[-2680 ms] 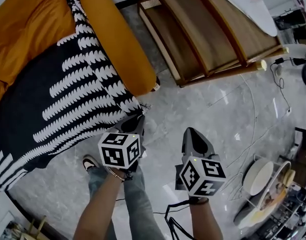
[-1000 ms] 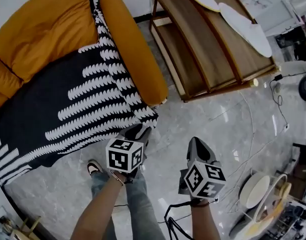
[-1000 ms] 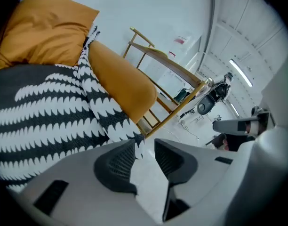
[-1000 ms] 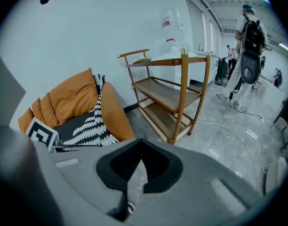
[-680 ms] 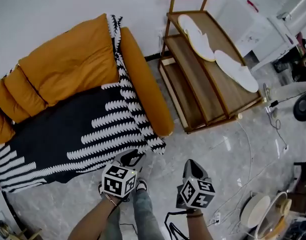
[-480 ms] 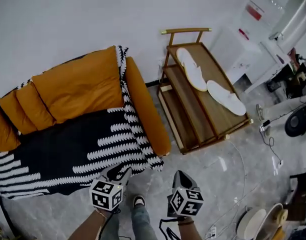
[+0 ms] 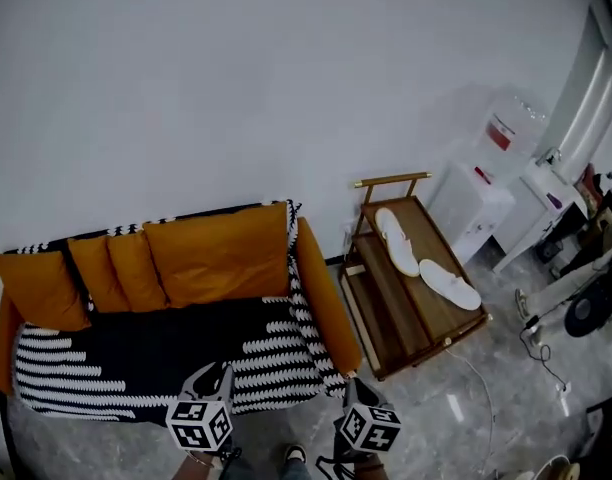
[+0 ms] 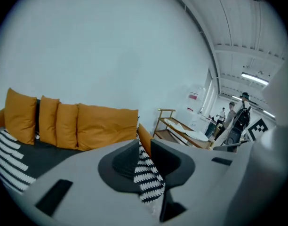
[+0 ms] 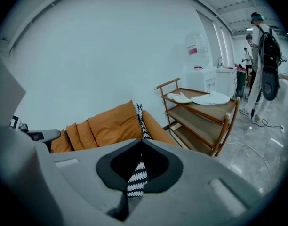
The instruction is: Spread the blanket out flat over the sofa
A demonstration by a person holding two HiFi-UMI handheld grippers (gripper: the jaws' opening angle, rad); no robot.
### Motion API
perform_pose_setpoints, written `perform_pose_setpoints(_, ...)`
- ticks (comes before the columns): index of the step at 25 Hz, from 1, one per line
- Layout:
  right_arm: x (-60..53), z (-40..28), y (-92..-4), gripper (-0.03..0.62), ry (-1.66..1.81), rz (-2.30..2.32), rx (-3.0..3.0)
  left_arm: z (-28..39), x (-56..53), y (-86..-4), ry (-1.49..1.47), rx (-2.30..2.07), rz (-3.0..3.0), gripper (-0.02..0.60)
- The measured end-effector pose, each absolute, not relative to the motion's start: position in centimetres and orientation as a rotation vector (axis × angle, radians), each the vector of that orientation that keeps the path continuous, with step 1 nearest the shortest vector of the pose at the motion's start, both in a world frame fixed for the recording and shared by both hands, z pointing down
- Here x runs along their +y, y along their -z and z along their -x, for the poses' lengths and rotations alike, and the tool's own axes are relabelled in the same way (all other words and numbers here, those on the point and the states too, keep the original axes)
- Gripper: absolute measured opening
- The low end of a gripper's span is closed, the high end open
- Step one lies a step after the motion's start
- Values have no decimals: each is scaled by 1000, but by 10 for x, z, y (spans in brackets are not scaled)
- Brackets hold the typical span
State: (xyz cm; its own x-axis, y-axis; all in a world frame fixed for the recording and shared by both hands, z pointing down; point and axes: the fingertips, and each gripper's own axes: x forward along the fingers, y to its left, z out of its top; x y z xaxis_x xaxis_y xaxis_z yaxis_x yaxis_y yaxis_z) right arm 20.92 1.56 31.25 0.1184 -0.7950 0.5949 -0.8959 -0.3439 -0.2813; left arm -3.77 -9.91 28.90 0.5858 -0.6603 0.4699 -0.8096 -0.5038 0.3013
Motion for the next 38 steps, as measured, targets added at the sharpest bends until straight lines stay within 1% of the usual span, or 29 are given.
perform_pose_setpoints(2,9,-199,-293,5,-1001,-2224,-1749,67,-103,-271,-365,-1255,-2283,63)
perform_pose_setpoints(6,-7,-184,-257,5,-945,-2235,-1824,114,-109,-243,-276,-1369,-2208,49)
perform_pose_setpoints(13,-46,-154,-209,5,-775,-2166,-1949,161,-114,-185,-164,-1465,-2250,18)
perform_pose_setpoints(20,-77,-129,-176,5,-636,-2153,-2003,199,-131,-159,-143,-1590,-2241,8)
perform_pose_setpoints(27,-88,-112,-168,5,-592,-2138,-2027,220,-135,-158,-130,-1624,-2211,8)
perform_pose_setpoints(38,-83,-120,-168,5,-611,-2154,-2025,213,-135,-166,-163,-1612,-2214,8)
